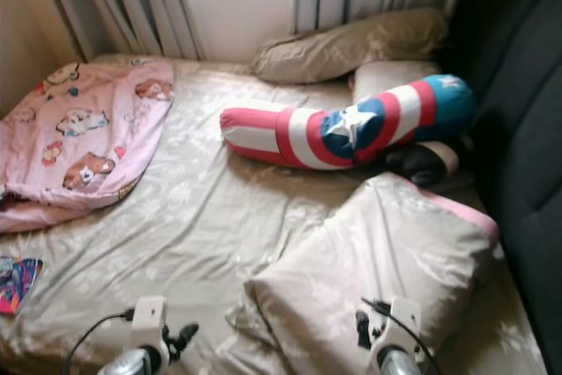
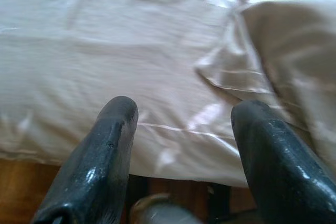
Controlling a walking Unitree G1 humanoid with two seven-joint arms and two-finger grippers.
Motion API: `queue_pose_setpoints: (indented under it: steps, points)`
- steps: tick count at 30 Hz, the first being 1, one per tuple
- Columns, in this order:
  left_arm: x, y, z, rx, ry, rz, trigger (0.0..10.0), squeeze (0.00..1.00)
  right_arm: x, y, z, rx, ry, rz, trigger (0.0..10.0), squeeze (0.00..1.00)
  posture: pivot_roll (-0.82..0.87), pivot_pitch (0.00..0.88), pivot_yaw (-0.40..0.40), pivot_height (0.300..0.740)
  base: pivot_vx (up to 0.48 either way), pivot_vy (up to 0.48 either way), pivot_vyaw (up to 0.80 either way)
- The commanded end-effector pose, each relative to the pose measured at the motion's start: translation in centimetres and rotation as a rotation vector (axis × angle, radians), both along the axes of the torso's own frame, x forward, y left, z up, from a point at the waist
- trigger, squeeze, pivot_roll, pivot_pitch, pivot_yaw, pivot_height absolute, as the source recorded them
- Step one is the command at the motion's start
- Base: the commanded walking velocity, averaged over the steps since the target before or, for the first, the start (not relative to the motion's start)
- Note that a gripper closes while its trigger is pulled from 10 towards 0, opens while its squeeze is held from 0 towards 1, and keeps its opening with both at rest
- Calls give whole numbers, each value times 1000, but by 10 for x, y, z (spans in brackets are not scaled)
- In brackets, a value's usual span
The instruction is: Clean up the room
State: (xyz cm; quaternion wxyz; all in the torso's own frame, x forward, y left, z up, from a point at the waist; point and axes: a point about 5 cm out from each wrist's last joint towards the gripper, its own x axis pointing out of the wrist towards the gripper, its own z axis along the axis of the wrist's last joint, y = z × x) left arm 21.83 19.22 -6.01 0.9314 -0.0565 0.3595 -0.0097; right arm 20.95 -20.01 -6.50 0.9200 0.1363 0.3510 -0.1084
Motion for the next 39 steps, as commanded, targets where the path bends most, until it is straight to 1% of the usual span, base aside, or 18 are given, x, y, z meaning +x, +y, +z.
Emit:
queue_pose_setpoints:
  steps: [1,5,7,9,10,12,16,21,26,28,31,36,39]
  points:
    - [-2,4,0,8,-7,7,10000,0,0,5,-1,15,1,-2,10000,0,85,0,-6,740,0,0,0]
    - [1,7,3,10,-39,9,10000,0,2,5,0,15,-7,-2,10000,0,86,0,-7,740,0,0,0]
    - [9,8,10,1,-84,6,10000,0,3,5,1,15,-11,-3,10000,0,88,0,-8,740,0,0,0]
    - [13,8,12,-3,-102,2,10000,0,3,5,1,13,-13,-2,10000,0,89,0,-8,740,0,0,0]
    - [18,7,16,-3,-126,-5,10000,0,4,6,2,11,-17,-5,10000,0,92,0,-9,740,0,0,0]
    - [22,6,19,-4,-141,-8,10000,0,5,6,2,8,-19,-7,10000,0,90,0,-8,740,0,0,0]
    - [30,4,27,-14,-195,-26,10000,0,8,1,5,4,-27,-49,10000,0,86,0,-5,740,0,0,0]
    - [33,4,32,-29,-252,-32,10000,0,8,-12,7,-38,-34,-79,10000,0,80,18,-2,740,0,0,0]
    - [36,-1,35,-48,-292,-16,10000,0,8,-14,8,-52,-41,-51,10000,0,69,30,-1,735,0,0,0]
    - [36,-7,36,-54,-300,-25,10000,0,7,-15,8,-57,-40,-56,10000,0,68,29,-3,720,0,0,0]
    - [36,-13,35,-61,-305,-35,10000,0,5,-15,7,-53,-47,-58,10000,0,68,24,-3,720,0,0,0]
    - [36,-12,36,-63,-310,-32,10000,0,3,-13,6,-45,-43,-49,10000,0,74,17,-7,720,0,0,0]
    - [37,-9,37,-57,-316,-31,10000,0,3,-12,5,-41,-44,-50,10000,0,79,11,-9,720,0,0,0]
